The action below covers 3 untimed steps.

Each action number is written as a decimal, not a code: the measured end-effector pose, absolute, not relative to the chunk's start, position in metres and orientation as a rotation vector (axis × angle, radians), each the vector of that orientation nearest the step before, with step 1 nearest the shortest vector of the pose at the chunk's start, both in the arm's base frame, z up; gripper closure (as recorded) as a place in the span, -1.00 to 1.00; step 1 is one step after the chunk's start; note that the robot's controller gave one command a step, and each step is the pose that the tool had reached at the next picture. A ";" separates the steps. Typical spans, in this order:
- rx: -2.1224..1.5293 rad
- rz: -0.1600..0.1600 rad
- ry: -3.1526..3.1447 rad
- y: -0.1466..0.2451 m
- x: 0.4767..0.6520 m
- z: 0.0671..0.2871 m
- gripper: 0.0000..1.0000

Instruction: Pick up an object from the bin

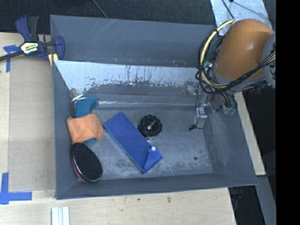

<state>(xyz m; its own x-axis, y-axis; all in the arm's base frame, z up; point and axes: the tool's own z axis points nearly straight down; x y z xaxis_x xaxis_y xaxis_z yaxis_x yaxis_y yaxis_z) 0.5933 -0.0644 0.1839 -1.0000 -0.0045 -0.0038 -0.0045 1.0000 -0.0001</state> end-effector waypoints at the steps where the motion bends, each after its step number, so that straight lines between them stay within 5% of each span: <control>1: 0.051 -0.002 3.129 -0.045 0.604 0.137 -1.00; 3: 0.125 -0.002 3.137 0.006 0.613 0.083 -1.00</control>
Offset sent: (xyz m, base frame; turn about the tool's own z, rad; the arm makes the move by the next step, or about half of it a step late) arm 0.0230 0.0588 -0.0737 0.1174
